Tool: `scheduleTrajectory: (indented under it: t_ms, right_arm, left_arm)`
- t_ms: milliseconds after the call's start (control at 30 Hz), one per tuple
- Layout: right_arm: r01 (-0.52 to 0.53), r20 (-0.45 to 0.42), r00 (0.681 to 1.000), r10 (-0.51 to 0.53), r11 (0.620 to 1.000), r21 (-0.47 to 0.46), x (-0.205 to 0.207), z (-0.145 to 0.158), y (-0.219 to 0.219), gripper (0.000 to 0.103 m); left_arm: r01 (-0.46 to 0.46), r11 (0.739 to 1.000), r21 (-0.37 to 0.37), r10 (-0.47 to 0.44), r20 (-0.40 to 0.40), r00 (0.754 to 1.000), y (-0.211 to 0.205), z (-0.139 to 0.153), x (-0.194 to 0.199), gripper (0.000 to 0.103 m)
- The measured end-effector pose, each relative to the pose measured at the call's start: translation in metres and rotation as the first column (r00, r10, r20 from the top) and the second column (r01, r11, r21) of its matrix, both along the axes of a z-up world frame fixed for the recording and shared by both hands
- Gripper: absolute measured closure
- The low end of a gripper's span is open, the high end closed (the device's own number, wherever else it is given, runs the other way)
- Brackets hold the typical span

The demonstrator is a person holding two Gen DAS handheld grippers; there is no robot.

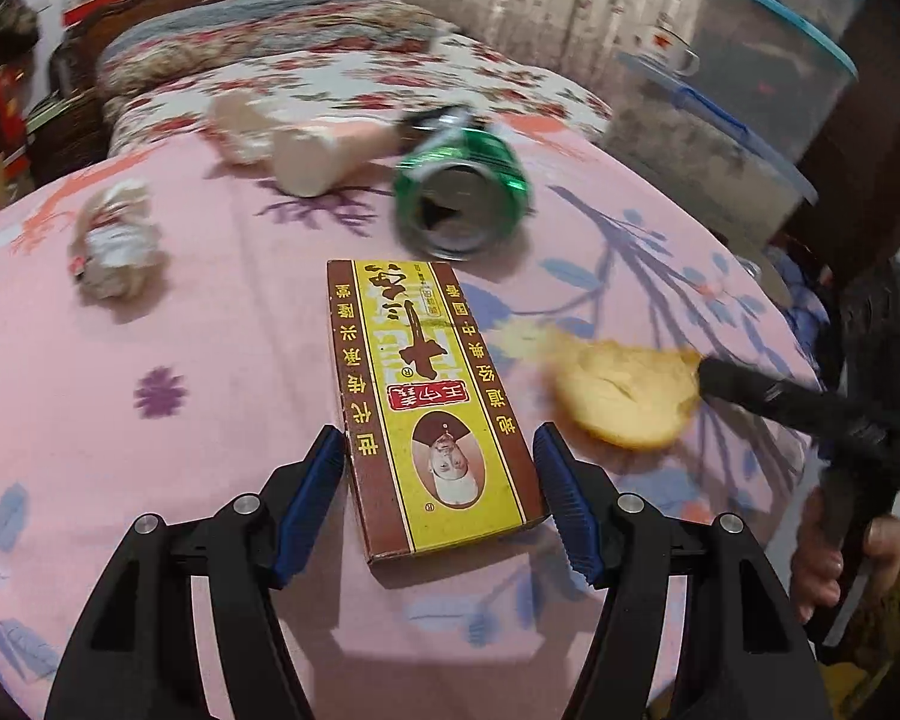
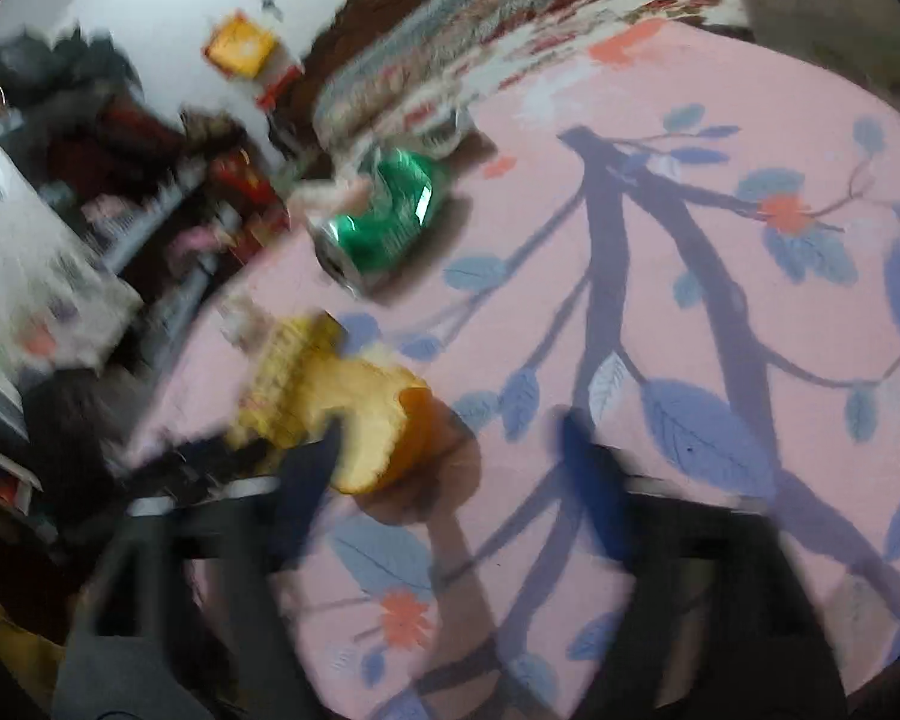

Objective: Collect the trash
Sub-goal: 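Grasp the yellow-brown box with the left tool while the right tool grasps the orange peel, then carry the box and orange peel to the wastebasket and release both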

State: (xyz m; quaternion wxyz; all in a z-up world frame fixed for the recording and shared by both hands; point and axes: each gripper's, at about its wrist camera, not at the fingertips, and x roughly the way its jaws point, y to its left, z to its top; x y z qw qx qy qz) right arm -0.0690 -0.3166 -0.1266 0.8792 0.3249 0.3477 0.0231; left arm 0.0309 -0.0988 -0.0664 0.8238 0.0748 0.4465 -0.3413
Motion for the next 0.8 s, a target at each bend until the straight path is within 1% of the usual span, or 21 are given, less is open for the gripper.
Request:
scheduleTrajectory:
  t_ms: [67, 100, 200, 233, 267, 333, 367, 400, 433, 467, 500, 633, 800]
  right_arm:
    - [-0.007, 0.008, 1.0, 0.007, 1.0, -0.023, 0.001, 0.002, 0.003, 0.025]
    - [-0.015, 0.004, 1.0, 0.016, 0.999, -0.031, 0.003, 0.002, 0.004, 0.03]
    - [-0.044, -0.009, 0.999, 0.044, 0.999, -0.012, 0.009, -0.003, 0.015, 0.037]
    - [-0.044, -0.004, 0.999, 0.043, 0.999, -0.021, 0.011, -0.002, 0.018, 0.04]
    - [-0.065, -0.005, 0.998, 0.065, 0.998, -0.013, 0.014, -0.003, 0.023, 0.041]
    - [-0.096, -0.002, 0.995, 0.096, 0.995, -0.007, 0.02, -0.005, 0.032, 0.049]
    - [-0.11, -0.004, 0.994, 0.11, 0.994, -0.021, 0.023, -0.006, 0.039, 0.051]
    - [-0.115, -0.008, 0.993, 0.115, 0.992, -0.047, 0.024, -0.006, 0.043, 0.058]
    - [-0.128, -0.02, 0.992, 0.127, 0.989, -0.071, 0.026, -0.006, 0.048, 0.074]
    - [-0.138, -0.031, 0.99, 0.136, 0.987, -0.08, 0.027, -0.008, 0.05, 0.077]
    - [-0.134, -0.029, 0.991, 0.132, 0.988, -0.081, 0.025, -0.009, 0.049, 0.085]
    - [-0.071, -0.012, 0.997, 0.07, 0.996, -0.061, 0.016, -0.011, 0.032, 0.092]
    - [0.054, 0.023, 0.998, -0.052, 0.996, -0.072, -0.002, -0.003, -0.007, 0.093]
  left_arm:
    - [0.023, 1.0, 0.014, -0.023, 0.0, 1.0, -0.009, -0.002, -0.006, 0.041]
    - [0.032, 0.999, 0.02, -0.032, -0.003, 0.999, -0.012, -0.003, -0.009, 0.041]
    - [0.056, 0.998, 0.038, -0.057, 0.011, 0.998, -0.021, -0.004, -0.017, 0.041]
    - [0.064, 0.997, 0.043, -0.065, 0.016, 0.998, -0.024, -0.004, -0.019, 0.041]
    - [0.066, 0.997, 0.047, -0.067, 0.019, 0.998, -0.025, -0.004, -0.019, 0.041]
    - [0.07, 0.996, 0.052, -0.071, 0.021, 0.997, -0.028, -0.005, -0.02, 0.041]
    - [0.07, 0.996, 0.053, -0.071, 0.021, 0.997, -0.028, -0.004, -0.02, 0.041]
    - [0.068, 0.996, 0.055, -0.069, 0.021, 0.997, -0.029, -0.004, -0.02, 0.041]
    - [0.067, 0.996, 0.057, -0.069, 0.021, 0.997, -0.029, -0.004, -0.02, 0.041]
    - [0.064, 0.996, 0.059, -0.066, 0.024, 0.998, -0.028, -0.003, -0.019, 0.041]
    - [0.064, 0.996, 0.059, -0.065, 0.025, 0.998, -0.028, -0.002, -0.019, 0.041]
    - [0.068, 0.996, 0.056, -0.069, 0.016, 0.997, -0.031, 0.0, -0.016, 0.042]
    - [0.132, 0.99, 0.046, -0.135, 0.055, 0.989, -0.054, 0.014, -0.018, 0.042]
